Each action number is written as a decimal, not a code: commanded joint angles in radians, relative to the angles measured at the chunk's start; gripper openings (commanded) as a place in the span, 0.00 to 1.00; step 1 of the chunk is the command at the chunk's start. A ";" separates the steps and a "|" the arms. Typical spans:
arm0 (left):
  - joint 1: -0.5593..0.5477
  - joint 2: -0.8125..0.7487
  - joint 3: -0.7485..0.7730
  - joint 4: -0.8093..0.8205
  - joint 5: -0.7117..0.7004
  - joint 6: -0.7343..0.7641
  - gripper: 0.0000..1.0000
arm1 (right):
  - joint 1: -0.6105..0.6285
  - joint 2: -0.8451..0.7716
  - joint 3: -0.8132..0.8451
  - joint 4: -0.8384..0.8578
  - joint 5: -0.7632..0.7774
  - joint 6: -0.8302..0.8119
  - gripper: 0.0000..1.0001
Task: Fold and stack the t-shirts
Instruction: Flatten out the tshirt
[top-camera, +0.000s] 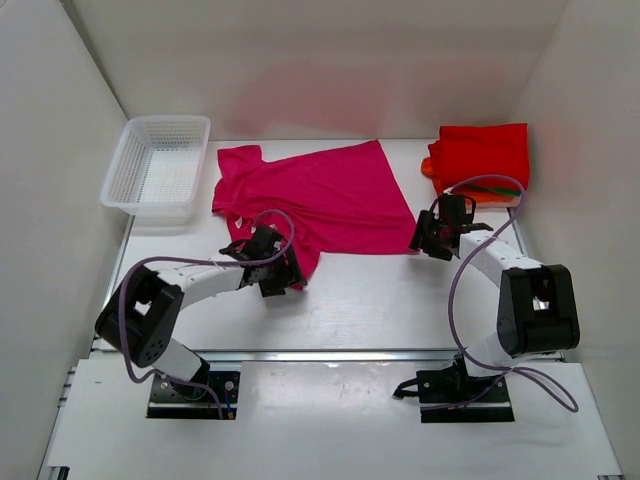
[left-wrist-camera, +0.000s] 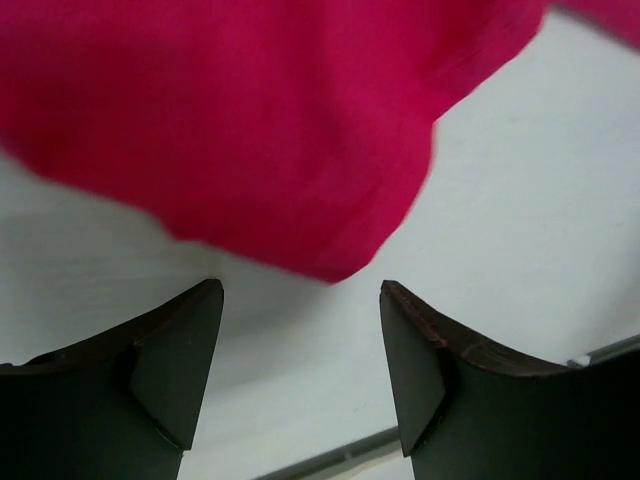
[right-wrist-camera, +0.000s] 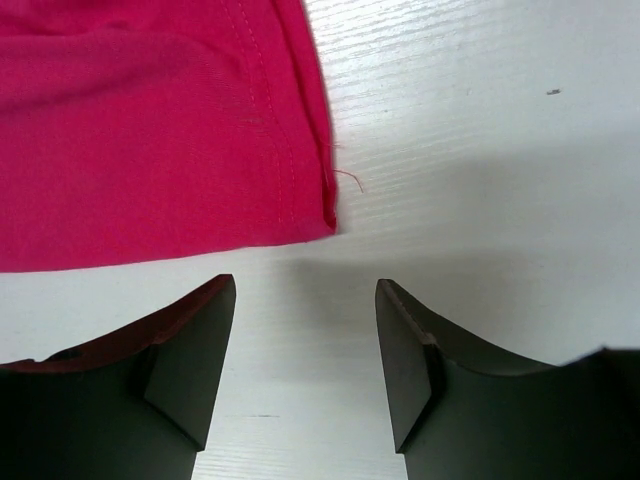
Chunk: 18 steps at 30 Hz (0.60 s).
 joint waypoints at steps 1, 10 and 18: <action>-0.038 0.074 0.023 0.053 -0.092 -0.041 0.76 | -0.015 -0.013 -0.016 0.063 0.012 0.015 0.56; -0.065 0.215 0.101 0.018 -0.143 -0.021 0.66 | -0.026 0.050 -0.010 0.077 0.000 0.013 0.71; -0.017 0.163 0.084 -0.055 -0.073 0.051 0.00 | -0.032 0.139 0.075 0.095 -0.005 0.015 0.93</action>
